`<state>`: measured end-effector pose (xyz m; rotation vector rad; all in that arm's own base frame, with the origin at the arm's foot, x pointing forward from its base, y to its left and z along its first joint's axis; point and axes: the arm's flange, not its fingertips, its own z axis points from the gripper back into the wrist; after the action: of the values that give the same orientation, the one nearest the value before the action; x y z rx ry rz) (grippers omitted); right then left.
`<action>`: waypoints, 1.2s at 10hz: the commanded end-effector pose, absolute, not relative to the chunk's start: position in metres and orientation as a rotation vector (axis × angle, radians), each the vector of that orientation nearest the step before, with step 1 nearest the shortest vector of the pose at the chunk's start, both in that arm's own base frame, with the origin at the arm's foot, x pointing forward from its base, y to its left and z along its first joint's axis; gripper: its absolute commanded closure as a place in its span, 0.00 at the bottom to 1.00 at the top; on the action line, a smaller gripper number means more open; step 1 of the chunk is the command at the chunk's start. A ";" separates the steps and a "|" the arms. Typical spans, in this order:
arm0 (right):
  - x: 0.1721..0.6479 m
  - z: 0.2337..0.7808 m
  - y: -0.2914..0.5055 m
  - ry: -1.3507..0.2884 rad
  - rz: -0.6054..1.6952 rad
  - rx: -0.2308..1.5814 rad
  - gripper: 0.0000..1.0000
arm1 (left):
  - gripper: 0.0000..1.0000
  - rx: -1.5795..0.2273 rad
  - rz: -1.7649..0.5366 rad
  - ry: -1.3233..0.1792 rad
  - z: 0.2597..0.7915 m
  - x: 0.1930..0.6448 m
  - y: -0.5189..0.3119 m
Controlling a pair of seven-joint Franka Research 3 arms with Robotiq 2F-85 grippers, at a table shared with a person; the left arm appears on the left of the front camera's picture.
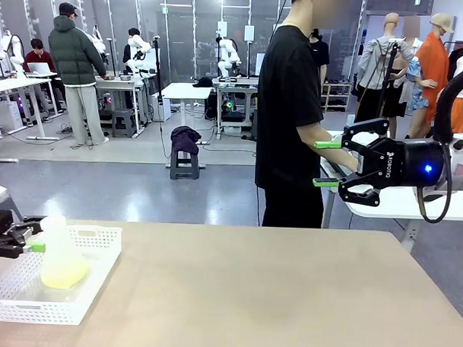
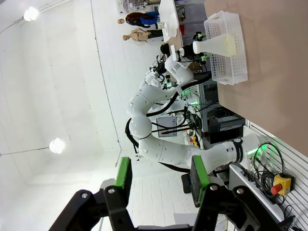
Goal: Prepare the solutions needed for the experiment.
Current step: When the human places the Big flask in the center of the table, pick up the Big flask and place it in the left Organizing basket.
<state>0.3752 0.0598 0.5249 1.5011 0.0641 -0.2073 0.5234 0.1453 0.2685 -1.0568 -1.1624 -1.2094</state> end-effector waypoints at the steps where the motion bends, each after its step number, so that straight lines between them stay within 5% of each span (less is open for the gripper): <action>1: 0.375 0.526 0.060 0.063 -0.205 1.510 0.37 | 0.00 -0.986 -1.238 -1.121 0.278 0.514 0.169; 4: 0.375 0.526 0.060 0.063 -0.205 1.510 0.37 | 0.00 -0.995 -1.180 -1.242 0.310 0.493 0.189; 6: 0.375 0.526 0.060 0.063 -0.205 1.510 0.37 | 0.00 -0.992 -0.907 -1.190 0.351 0.471 0.182; 12: 0.375 0.526 0.060 0.063 -0.205 1.510 0.37 | 0.00 -1.405 -0.349 -0.575 0.450 0.431 0.151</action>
<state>0.3752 0.0598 0.5247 1.5010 0.0644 -0.2075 0.4284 0.1525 0.4358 -1.3329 -0.6831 -0.4564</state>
